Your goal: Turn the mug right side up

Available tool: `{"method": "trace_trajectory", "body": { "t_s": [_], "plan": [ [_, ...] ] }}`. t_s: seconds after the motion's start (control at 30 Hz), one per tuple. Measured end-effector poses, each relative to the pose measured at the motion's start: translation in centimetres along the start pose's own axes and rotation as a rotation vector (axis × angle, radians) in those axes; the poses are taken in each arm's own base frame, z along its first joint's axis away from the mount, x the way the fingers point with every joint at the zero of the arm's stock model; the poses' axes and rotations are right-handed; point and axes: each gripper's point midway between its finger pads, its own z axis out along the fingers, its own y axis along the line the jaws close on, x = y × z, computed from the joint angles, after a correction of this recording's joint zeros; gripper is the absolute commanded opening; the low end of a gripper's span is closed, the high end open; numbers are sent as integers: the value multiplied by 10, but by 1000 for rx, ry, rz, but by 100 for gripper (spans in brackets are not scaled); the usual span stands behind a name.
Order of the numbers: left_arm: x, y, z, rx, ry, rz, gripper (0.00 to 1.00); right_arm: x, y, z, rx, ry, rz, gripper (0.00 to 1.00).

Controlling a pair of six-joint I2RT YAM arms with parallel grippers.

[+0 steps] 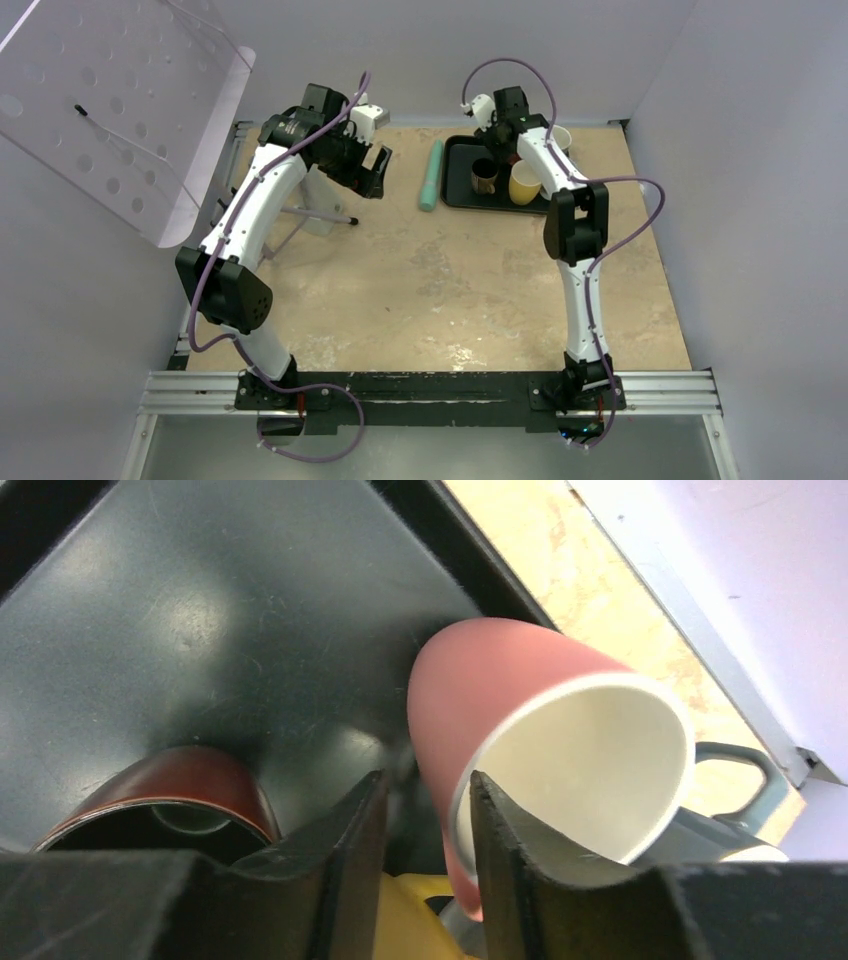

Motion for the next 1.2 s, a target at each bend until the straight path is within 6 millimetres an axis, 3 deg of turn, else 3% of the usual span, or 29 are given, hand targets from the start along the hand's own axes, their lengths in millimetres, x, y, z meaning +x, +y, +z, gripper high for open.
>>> {"method": "trace_trajectory", "body": {
  "t_s": [0.17, 0.3, 0.5, 0.6, 0.8, 0.9, 0.97, 1.07, 1.2],
  "plan": [
    [0, 0, 0, 0, 0, 5, 100, -10, -10, -6, 38, -33, 3, 45],
    [0, 3, 0, -12, 2, 8, 100, -14, -14, -8, 55, -43, 8, 55],
    [1, 26, -4, -132, 27, 58, 100, -26, -28, -28, 101, -70, 37, 65],
    [-6, 48, -7, -229, 34, 95, 100, -44, -40, -58, 132, -127, 73, 66],
    [-25, 97, -18, -390, 53, 93, 100, -89, -68, -154, 210, -319, 179, 68],
    [-25, 121, -29, -439, 55, 53, 100, -105, -70, -194, 225, -399, 218, 69],
    [-20, 133, -36, -461, 67, 36, 100, -110, -61, -207, 215, -425, 226, 69],
    [-11, 147, -41, -480, 90, 12, 100, -111, -40, -203, 179, -415, 222, 69],
    [3, 160, -28, -474, 146, -17, 97, -101, -13, -180, 121, -356, 210, 69]
  ]
}}
